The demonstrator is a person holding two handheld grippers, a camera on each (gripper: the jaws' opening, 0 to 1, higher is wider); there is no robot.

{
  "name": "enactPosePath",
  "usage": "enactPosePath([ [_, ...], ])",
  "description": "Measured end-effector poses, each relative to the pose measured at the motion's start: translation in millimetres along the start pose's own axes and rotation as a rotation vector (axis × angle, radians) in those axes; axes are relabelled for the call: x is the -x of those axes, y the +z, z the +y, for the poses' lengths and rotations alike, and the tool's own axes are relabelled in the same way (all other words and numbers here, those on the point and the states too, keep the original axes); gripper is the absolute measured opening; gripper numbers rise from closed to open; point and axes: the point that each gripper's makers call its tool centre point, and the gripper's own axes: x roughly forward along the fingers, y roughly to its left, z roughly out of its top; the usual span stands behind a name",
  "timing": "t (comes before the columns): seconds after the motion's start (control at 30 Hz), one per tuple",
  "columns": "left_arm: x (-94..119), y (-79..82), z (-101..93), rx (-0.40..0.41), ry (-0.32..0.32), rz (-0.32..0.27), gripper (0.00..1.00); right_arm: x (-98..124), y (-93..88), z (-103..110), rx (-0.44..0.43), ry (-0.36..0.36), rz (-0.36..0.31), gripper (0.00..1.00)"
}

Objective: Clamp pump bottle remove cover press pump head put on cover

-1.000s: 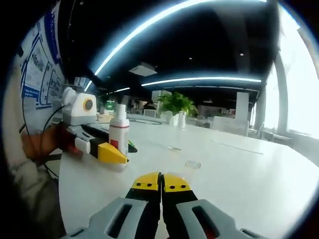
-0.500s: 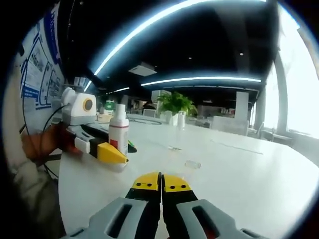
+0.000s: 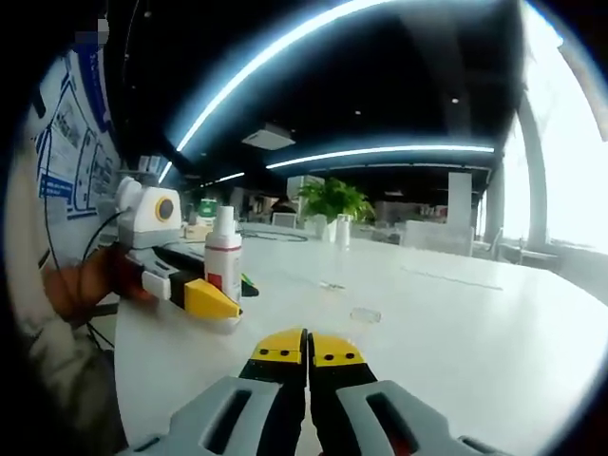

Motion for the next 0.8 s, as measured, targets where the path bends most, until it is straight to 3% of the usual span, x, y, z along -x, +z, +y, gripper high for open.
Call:
enactPosePath([
  [0.53, 0, -0.4, 0.4, 0.010, -0.002, 0.001, 0.14, 0, -2.1, -2, -0.015, -0.009, 0.011, 0.00],
  [0.8, 0, -0.4, 0.4, 0.004, -0.001, 0.002, 0.14, 2, -3.4, -11, -0.038, -0.055, 0.017, 0.00],
])
